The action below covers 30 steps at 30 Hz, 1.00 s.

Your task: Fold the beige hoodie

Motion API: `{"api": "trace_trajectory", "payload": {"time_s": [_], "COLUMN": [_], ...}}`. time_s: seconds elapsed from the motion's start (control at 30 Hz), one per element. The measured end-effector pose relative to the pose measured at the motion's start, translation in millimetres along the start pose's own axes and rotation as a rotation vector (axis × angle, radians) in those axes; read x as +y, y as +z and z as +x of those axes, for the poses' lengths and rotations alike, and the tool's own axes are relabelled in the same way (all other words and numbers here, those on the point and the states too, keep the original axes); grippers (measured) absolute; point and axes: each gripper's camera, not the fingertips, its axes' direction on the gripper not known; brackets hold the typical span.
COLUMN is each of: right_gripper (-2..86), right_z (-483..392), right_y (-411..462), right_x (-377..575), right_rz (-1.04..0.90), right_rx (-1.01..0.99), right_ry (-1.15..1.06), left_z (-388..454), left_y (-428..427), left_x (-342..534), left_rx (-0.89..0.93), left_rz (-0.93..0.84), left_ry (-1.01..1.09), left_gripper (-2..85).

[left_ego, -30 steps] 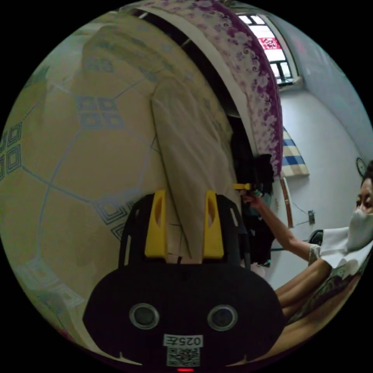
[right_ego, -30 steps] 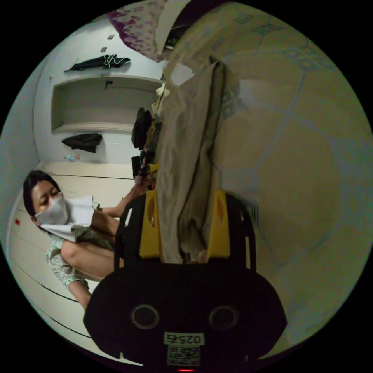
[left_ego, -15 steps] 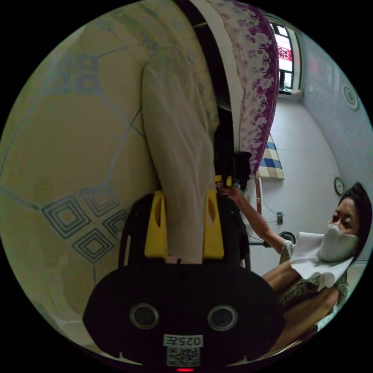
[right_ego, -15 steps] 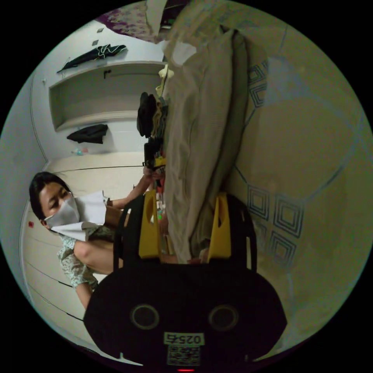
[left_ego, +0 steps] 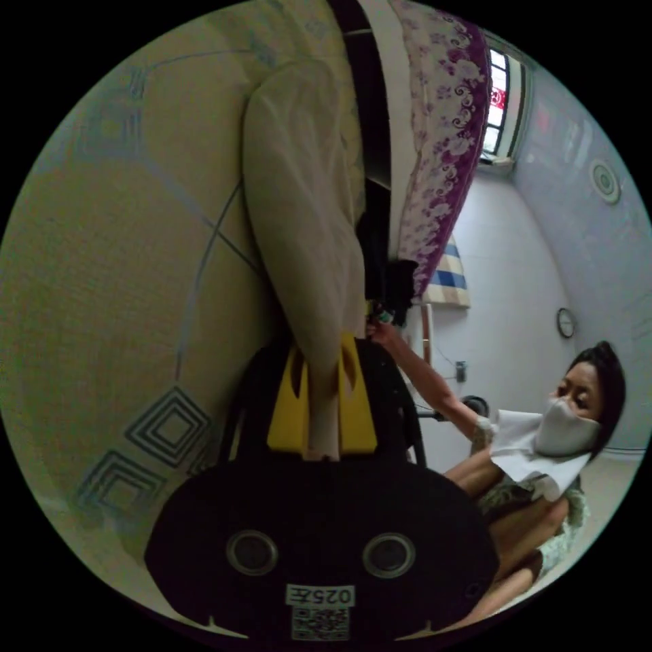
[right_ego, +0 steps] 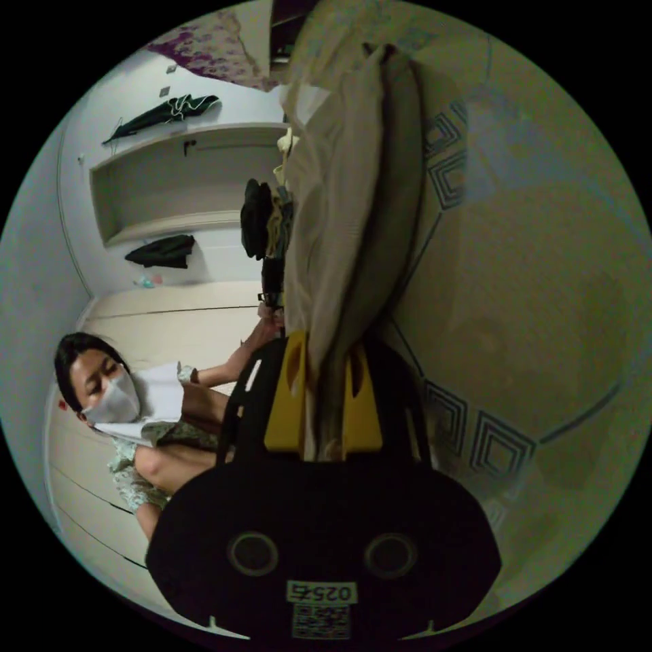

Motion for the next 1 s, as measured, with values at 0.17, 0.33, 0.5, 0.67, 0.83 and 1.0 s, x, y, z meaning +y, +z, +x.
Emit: {"api": "trace_trajectory", "payload": {"time_s": [0.17,0.33,0.5,0.67,0.83,1.0], "right_gripper": [5.8,5.7,6.2,7.0,6.0,6.0], "right_z": [-61.5,-195.0,-290.3,-225.0,-66.4,-49.9], "right_y": [-15.1,-54.0,-42.5,39.7,146.3,167.0], "right_x": [-10.8,-22.8,32.5,109.4,174.4,230.1], "right_rz": [0.087,0.275,0.278,0.244,0.095,0.337], "right_rx": [-0.052,0.041,0.136,0.289,0.292,0.146], "right_ry": [-0.184,-0.507,-0.746,-0.563,-0.135,-0.105], "left_z": [15.5,182.4,325.9,261.0,76.0,61.8], "left_y": [-26.5,-76.8,-84.4,-26.9,80.6,91.9], "left_x": [-20.4,-80.4,-37.0,52.8,132.7,197.6], "left_rx": [0.232,0.098,-0.054,-0.180,-0.306,-0.204], "left_rz": [0.047,0.094,0.039,-0.063,-0.358,-0.222], "left_ry": [0.041,0.428,0.786,0.683,0.303,0.362], "left_gripper": [0.0,-0.6,0.1,0.3,0.0,-0.2]}}
